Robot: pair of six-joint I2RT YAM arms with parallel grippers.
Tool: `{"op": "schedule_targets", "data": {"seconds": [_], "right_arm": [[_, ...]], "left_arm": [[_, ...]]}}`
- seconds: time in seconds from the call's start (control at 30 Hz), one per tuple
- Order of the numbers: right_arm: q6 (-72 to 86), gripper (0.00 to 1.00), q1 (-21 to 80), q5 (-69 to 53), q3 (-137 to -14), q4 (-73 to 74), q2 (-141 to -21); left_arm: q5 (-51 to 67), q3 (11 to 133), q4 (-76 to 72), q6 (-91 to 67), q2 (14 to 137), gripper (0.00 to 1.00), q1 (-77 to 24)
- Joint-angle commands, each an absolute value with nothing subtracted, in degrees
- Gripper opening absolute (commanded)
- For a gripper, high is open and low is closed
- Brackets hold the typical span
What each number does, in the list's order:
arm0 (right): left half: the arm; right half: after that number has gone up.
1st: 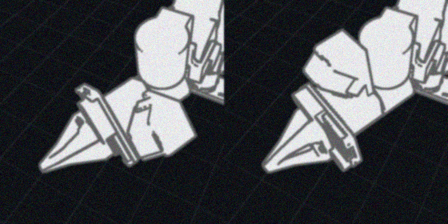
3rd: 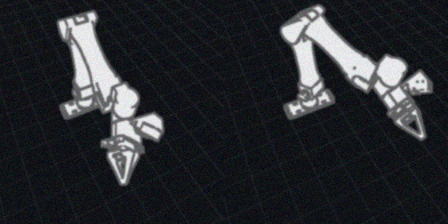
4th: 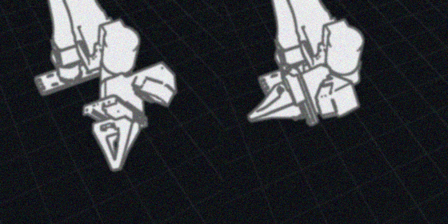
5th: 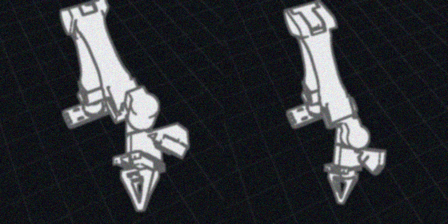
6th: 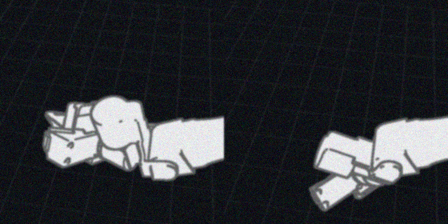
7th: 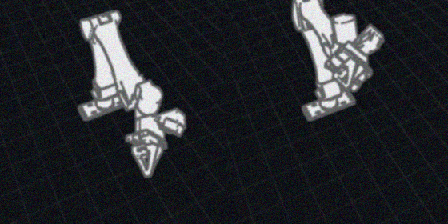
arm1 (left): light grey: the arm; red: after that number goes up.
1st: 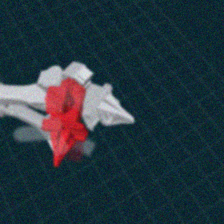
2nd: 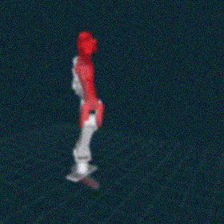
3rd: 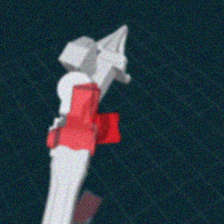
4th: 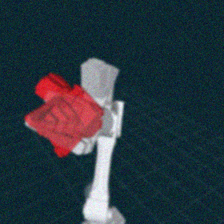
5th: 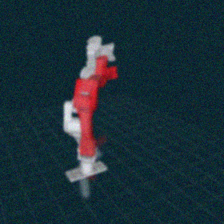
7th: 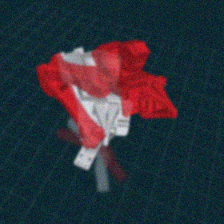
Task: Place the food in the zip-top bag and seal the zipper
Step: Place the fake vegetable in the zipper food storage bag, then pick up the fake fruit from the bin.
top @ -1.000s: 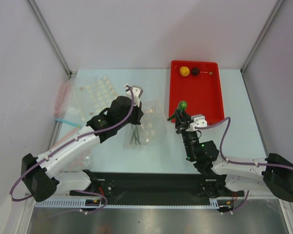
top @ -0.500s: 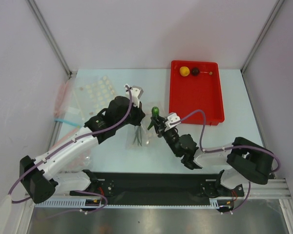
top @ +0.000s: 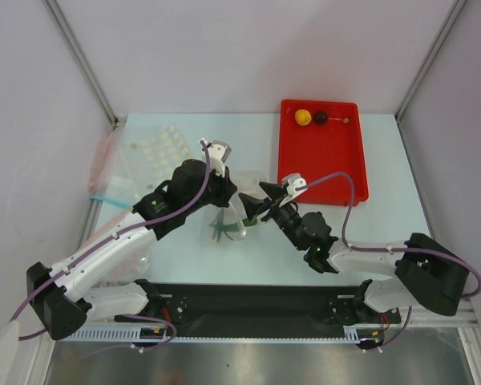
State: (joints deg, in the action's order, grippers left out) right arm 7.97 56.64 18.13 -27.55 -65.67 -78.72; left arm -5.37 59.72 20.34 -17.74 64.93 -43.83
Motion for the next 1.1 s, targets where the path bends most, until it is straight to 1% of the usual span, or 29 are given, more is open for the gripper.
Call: {"op": "schedule_targets", "data": {"seconds": [0.0,0.07,0.1,0.17,0.2,0.27,0.3,0.4,0.47,0.5,0.53,0.57,0.6,0.63,0.67,0.7,0.73,0.77,0.8,0.83,0.9,1.0,1.07], "right_arm": [[11.9,0.76,55.2,20.1,-32.6,-53.6,-71.9],[13.9,0.75,53.5,20.9,-33.9,-48.2,-68.4],[16.9,0.73,50.8,20.6,-36.2,-41.6,-67.5],[20.2,0.72,46.9,19.7,-38.5,-35.3,-66.3],[21.3,0.72,43.0,19.5,-39.5,-30.5,-66.1],[24.8,0.73,39.6,19.3,-42.7,-25.6,-66.6],[25.6,0.74,36.0,19.2,-43.7,-24.5,-68.3],[29.0,0.76,31.2,17.8,-49.3,-20.8,-72.7],[33.5,0.79,26.4,16.8,-54.6,-18.7,-78.5],[34.4,0.82,24.9,14.2,-56.3,-17.7,-80.5],[35.3,0.83,22.3,13.0,-57.9,-17.8,-84.9],[36.6,0.85,21.6,12.7,-62.2,-16.8,-87.2],[36.8,0.9,21.0,13.2,-64.4,-16.2,-89.8],[35.9,0.92,20.6,13.4,-67.1,-15.9,-92.3],[32.7,0.95,20.4,14.0,-69.8,-14.2,-97.5],[32.0,0.99,20.3,16.8,-76.5,-12.1,-100.1],[31.5,1.0,20.3,17.9,-79.7,-10.0,-102.5],[30.5,1.0,19.5,17.8,-82.5,-7.3,-107.6],[29.2,1.0,19.2,17.5,-88.5,-5.9,-109.7],[28.7,1.0,18.5,17.0,-91.1,-4.3,-112.0],[26.5,1.0,16.4,14.3,-95.7,-3.6,-116.9],[25.9,1.0,14.0,13.3,-98.4,-4.9,-121.6],[24.4,1.0,13.3,13.3,-102.7,-4.0,-124.4]], "left_arm": [[-5.3,60.1,18.1,-18.5,64.2,0.0,-43.5],[-5.4,59.9,18.1,-18.5,64.2,0.0,-43.5],[-5.7,59.9,18.1,-18.5,64.2,0.0,-43.6],[-6.2,59.8,18.1,-18.4,64.2,0.0,-43.5],[-6.8,59.8,18.1,-18.4,64.2,0.0,-43.5],[-7.1,59.9,18.2,-18.4,64.4,0.0,-43.5],[-7.2,59.8,18.2,-18.4,64.4,0.0,-43.5],[-7.2,60.0,18.3,-18.4,64.5,0.0,-43.5],[-7.6,59.9,18.4,-18.3,64.2,0.0,-43.5],[-7.9,59.9,18.4,-18.3,63.9,0.0,-43.6],[-8.6,59.5,18.5,-18.3,63.7,0.0,-43.6],[-8.9,59.2,18.3,-18.1,63.3,0.0,-43.5],[-9.2,59.1,18.4,-18.0,63.1,0.0,-43.5],[-9.6,58.4,18.3,-17.9,62.8,0.0,-43.5],[-10.9,57.9,18.0,-17.8,62.7,0.0,-43.5],[-11.5,57.5,17.8,-17.7,62.4,0.0,-43.5],[-12.1,56.8,17.6,-17.5,62.3,0.0,-43.5],[-13.4,56.5,17.5,-17.5,62.3,0.0,-43.5],[-13.9,56.4,17.6,-17.3,62.5,0.0,-43.5],[-14.2,56.4,17.6,-17.2,62.8,0.0,-43.5],[-14.8,56.3,17.4,-17.0,62.9,0.0,-43.5],[-15.0,56.0,16.8,-16.8,63.5,0.0,-43.5],[-14.9,56.0,16.5,-16.7,64.2,0.0,-43.4]]}}
